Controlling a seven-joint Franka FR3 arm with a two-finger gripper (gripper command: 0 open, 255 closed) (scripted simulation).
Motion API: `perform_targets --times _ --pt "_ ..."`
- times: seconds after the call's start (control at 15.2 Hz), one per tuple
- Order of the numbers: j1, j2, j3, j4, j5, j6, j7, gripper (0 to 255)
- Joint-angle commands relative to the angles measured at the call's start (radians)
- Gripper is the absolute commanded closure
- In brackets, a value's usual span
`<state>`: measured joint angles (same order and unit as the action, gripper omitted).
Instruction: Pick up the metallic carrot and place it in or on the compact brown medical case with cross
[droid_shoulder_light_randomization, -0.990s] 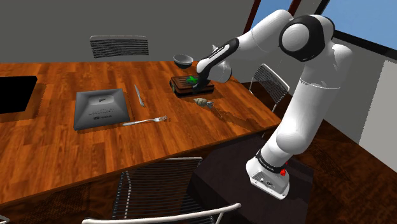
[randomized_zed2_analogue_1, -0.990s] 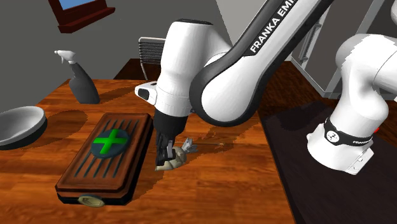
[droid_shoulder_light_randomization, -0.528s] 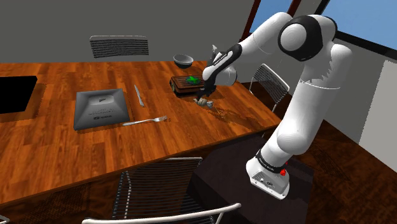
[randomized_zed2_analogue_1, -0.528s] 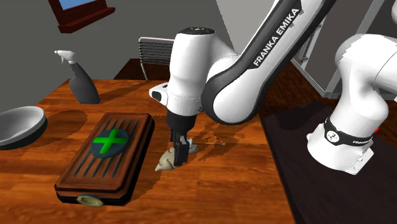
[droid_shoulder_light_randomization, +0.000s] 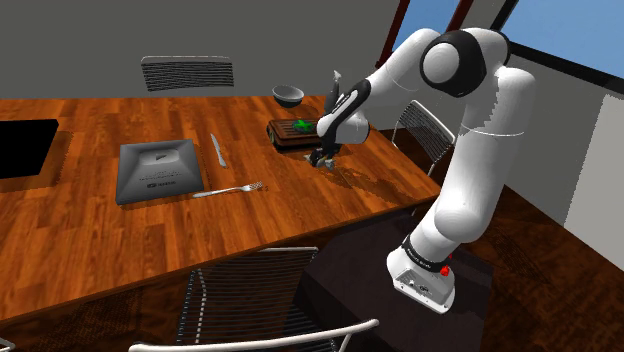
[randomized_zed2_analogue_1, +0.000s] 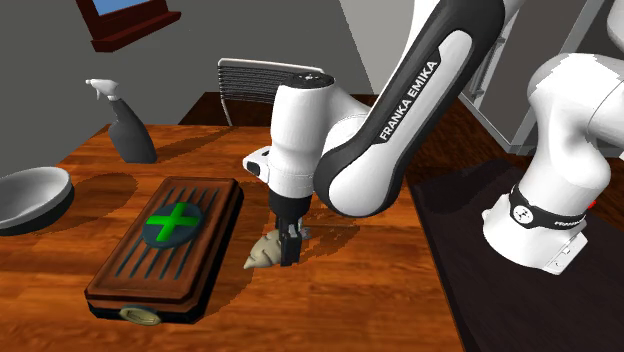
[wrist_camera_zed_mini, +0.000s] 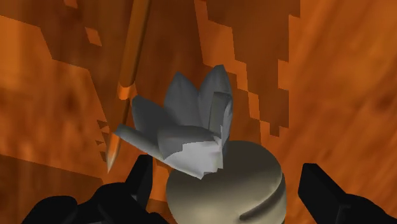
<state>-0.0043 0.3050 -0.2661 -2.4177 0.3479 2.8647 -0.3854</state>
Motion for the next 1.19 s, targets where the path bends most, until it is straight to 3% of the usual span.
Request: perform_targets --times 0.0,0.53,0.59,1.12 --pt "-0.012 0.024 0.016 0.009 0.019 0.014 -0.014 0" --pt "-0.012 0.024 0.016 0.009 0.019 0.014 -0.014 0" --pt "-0.012 0.024 0.016 0.009 0.019 0.014 -0.014 255" --pt "-0.012 0.023 0.016 0.009 0.019 0.014 -0.014 255"
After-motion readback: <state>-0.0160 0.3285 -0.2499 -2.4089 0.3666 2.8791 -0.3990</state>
